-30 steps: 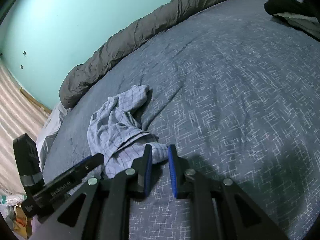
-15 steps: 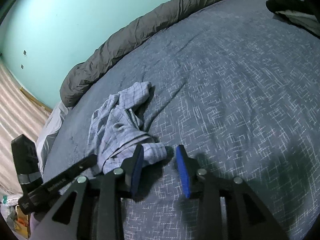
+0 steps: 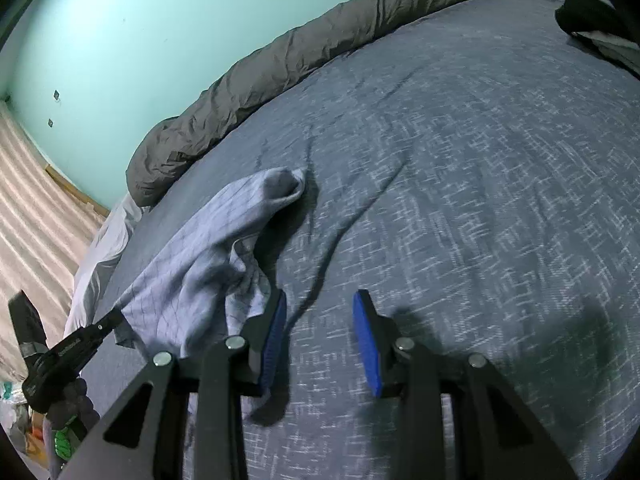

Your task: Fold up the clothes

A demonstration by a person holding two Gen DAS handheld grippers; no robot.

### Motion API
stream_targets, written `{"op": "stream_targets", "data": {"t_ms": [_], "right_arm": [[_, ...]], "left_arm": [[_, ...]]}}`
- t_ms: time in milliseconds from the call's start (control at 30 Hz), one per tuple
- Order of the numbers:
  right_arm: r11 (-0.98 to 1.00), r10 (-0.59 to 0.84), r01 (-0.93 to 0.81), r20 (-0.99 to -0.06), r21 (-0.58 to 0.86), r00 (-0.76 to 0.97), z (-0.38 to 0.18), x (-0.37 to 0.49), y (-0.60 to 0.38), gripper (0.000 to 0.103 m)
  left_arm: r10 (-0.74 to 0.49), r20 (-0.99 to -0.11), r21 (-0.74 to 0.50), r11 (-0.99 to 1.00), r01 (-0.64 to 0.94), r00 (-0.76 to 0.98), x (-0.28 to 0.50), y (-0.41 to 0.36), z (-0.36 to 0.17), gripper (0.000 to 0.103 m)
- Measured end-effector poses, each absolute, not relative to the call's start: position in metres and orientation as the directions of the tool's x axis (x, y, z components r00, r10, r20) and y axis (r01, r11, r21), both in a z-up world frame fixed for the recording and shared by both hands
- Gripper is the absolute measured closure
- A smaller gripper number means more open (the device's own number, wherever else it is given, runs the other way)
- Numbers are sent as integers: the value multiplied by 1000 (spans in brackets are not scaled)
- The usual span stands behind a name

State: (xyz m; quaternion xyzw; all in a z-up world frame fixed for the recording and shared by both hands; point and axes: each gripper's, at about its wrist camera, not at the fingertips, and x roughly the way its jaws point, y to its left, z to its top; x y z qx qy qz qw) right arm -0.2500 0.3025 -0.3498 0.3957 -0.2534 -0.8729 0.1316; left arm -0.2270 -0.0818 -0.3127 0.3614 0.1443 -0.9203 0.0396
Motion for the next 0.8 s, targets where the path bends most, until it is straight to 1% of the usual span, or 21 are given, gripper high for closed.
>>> {"op": "stream_targets", "data": {"t_ms": [133, 233, 267, 300, 333, 367, 400, 433, 467, 533, 633, 767, 800], "right_arm": [[-837, -436, 37, -626, 545, -647, -350, -253, 295, 68], [-836, -445, 45, -630, 546, -637, -351, -256, 288, 68], [-836, -450, 48, -632, 546, -631, -351, -258, 285, 68], [-836, -454, 51, -637, 546, -623, -352, -260, 282, 65], [-836, -457, 51, -641, 546, -616, -353, -261, 280, 63], [-835, -463, 54, -647, 547, -606, -354, -263, 276, 63], [-835, -469, 57, -652, 548, -596, -355, -266, 272, 63], [-834, -474, 62, -655, 548, -588, -356, -267, 267, 62], [-834, -480, 68, -658, 548, -581, -357, -269, 264, 61], [-832, -491, 80, -661, 549, -567, -360, -272, 257, 58], [-828, -508, 99, -665, 551, -547, -364, -276, 247, 58], [-817, -542, 142, -661, 559, -519, -366, -279, 236, 58], [-813, -552, 154, -658, 562, -511, -366, -279, 234, 58]], "left_arm": [[-38, -715, -216, -938, 272, -698, -226, -97, -324, 98], [-76, -714, -190, -936, 297, -696, -223, -93, -324, 94], [-74, -705, -187, -940, 285, -705, -223, -89, -321, 88], [-68, -696, -185, -945, 270, -715, -224, -84, -318, 83], [-62, -689, -184, -949, 256, -722, -227, -78, -317, 74], [-44, -686, -185, -955, 231, -727, -230, -72, -316, 68], [-18, -684, -186, -962, 199, -729, -232, -64, -316, 65], [10, -692, -187, -968, 165, -722, -236, -58, -318, 57], [37, -703, -185, -974, 132, -710, -242, -50, -322, 53], [74, -725, -168, -983, 71, -685, -254, -33, -329, 53], [92, -735, -125, -992, 2, -672, -268, -15, -336, 53], [121, -751, -135, -990, -28, -650, -276, -12, -347, 54], [129, -757, -146, -989, -26, -640, -279, -14, -350, 57]]}}
